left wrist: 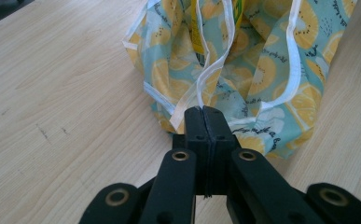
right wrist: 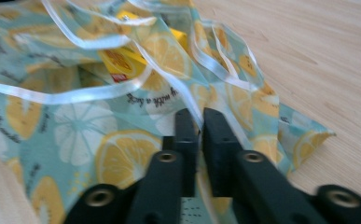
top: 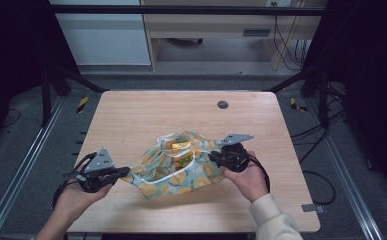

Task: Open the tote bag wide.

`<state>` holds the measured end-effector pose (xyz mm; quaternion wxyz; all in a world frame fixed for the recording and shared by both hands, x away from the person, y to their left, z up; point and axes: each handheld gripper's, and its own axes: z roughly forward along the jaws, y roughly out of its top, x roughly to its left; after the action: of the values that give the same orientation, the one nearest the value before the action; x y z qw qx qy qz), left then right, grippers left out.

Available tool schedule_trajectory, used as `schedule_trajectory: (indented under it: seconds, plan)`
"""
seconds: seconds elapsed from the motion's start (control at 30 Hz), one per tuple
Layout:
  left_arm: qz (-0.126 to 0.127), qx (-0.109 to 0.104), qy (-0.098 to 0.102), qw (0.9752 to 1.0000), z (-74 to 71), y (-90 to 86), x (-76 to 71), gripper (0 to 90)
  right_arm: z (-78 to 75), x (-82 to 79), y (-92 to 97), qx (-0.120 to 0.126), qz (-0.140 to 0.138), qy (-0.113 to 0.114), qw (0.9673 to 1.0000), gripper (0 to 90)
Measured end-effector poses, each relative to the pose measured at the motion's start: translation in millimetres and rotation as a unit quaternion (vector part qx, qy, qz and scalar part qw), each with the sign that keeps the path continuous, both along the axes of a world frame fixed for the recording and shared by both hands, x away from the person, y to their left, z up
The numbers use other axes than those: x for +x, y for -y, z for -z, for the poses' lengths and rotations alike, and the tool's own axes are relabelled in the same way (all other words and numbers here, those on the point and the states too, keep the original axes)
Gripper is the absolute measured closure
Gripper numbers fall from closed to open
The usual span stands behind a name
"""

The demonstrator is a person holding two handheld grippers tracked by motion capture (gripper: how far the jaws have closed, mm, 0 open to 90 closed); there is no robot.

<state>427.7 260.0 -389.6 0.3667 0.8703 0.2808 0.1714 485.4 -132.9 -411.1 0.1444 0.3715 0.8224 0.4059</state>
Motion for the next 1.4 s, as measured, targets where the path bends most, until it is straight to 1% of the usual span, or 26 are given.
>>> schedule_trajectory:
  seconds: [0.07,0.17,0.2,0.27,0.3,0.33,0.4,0.47,0.5,0.53,0.6,0.63,0.7,0.73,0.8,0.87,0.9,0.93,0.97,1.0,1.03,1.13,1.17,1.23,1.27,1.4]
  plan:
    - [0.001,0.002,0.0,1.0,0.7,0.0,-1.1,89.9,-3.4,-3.7,0.9,0.008,-0.008,0.009,0.9999,90.0]
    - [0.003,0.005,-0.001,1.0,1.2,0.0,-2.1,89.9,-7.3,-8.9,1.9,0.01,-0.013,0.015,0.9997,90.0]
    - [0.004,0.006,-0.001,1.0,1.9,-0.3,-3.0,89.8,-12.6,-16.3,4.4,0.018,-0.019,0.027,0.9993,90.0]
    - [0.005,0.008,-0.002,1.0,2.5,-0.4,-3.5,89.8,-14.4,-18.9,5.2,0.021,-0.023,0.032,0.999,90.0]
    - [0.006,0.011,-0.003,0.9999,3.2,-0.7,-3.8,89.8,-19.9,-28.8,7.2,0.034,-0.031,0.038,0.9982,90.0]
    - [0.008,0.013,-0.007,0.9999,5.0,-1.2,-3.9,89.8,-21.6,-33.1,8.0,0.039,-0.039,0.041,0.9976,90.0]
    - [0.007,0.02,-0.01,0.9997,7.6,-1.6,-3.0,89.8,-23.2,-40.6,9.2,0.041,-0.048,0.041,0.9972,90.0]
    - [0.011,0.028,-0.018,0.9994,10.7,-1.8,-1.4,89.8,-22.1,-48.8,11.4,0.037,-0.053,0.037,0.9972,90.0]
    - [0.011,0.028,-0.018,0.9994,10.7,-1.8,-1.4,89.8,-22.1,-48.8,11.4,0.037,-0.053,0.037,0.9972,90.0]
    - [0.016,0.036,-0.026,0.9989,14.0,-0.6,-0.3,89.8,-17.0,-54.7,13.0,0.029,-0.059,0.03,0.9974,90.0]
    - [0.025,0.047,-0.034,0.998,16.9,2.0,0.4,89.8,-10.3,-58.8,14.1,0.019,-0.062,0.02,0.9977,90.0]
    - [0.025,0.047,-0.034,0.998,16.9,2.0,0.4,89.8,-10.3,-58.8,14.1,0.019,-0.062,0.02,0.9977,90.0]
    - [0.034,0.06,-0.041,0.9968,20.8,6.4,1.2,89.7,0.2,-62.5,14.1,0.007,-0.063,0.006,0.998,90.0]
    - [0.04,0.069,-0.045,0.9958,23.8,9.5,2.4,89.7,9.0,-63.4,13.6,-0.001,-0.067,-0.004,0.9978,90.0]
    - [0.044,0.079,-0.049,0.9947,26.0,11.8,3.3,89.7,12.7,-63.2,13.4,-0.008,-0.071,-0.009,0.9974,88.6]
    - [0.048,0.085,-0.052,0.9939,28.2,13.7,3.6,89.7,10.8,-61.6,14.4,0.0,-0.073,-0.007,0.9973,78.3]
    - [0.048,0.085,-0.052,0.9939,28.2,13.7,3.6,89.7,10.8,-61.6,14.4,0.0,-0.073,-0.007,0.9973,78.3]
    - [0.051,0.087,-0.054,0.9934,30.1,15.4,3.5,89.7,5.7,-59.7,14.9,0.004,-0.065,-0.001,0.9979,68.0]
    - [0.052,0.089,-0.053,0.9932,30.9,16.1,3.5,89.7,3.4,-58.9,14.9,0.004,-0.063,0.001,0.998,64.6]
    - [0.052,0.089,-0.053,0.9932,30.9,16.1,3.5,89.7,3.4,-58.9,14.9,0.004,-0.063,0.001,0.998,64.6]
    - [0.053,0.092,-0.055,0.9928,31.4,16.6,3.7,89.7,-4.0,-55.2,16.0,0.007,-0.058,0.009,0.9982,59.0]
    - [0.055,0.095,-0.056,0.9924,32.8,17.5,4.4,89.7,-10.5,-51.9,17.3,0.011,-0.054,0.012,0.9984,56.2]
    - [0.054,0.093,-0.056,0.9926,34.7,18.4,5.0,89.7,-17.1,-45.2,17.1,0.015,-0.047,0.019,0.9986,54.0]
    - [0.056,0.096,-0.059,0.9921,35.8,18.9,5.8,89.6,-19.4,-37.2,14.5,0.008,-0.043,0.022,0.9988,52.9]
    - [0.056,0.094,-0.059,0.9923,36.7,19.3,6.0,89.6,-19.2,-33.6,12.7,0.006,-0.039,0.022,0.999,51.5]
    - [0.059,0.096,-0.061,0.9918,37.6,20.6,6.1,89.6,-11.9,-10.4,0.1,-0.023,-0.021,0.015,0.9994,43.2]
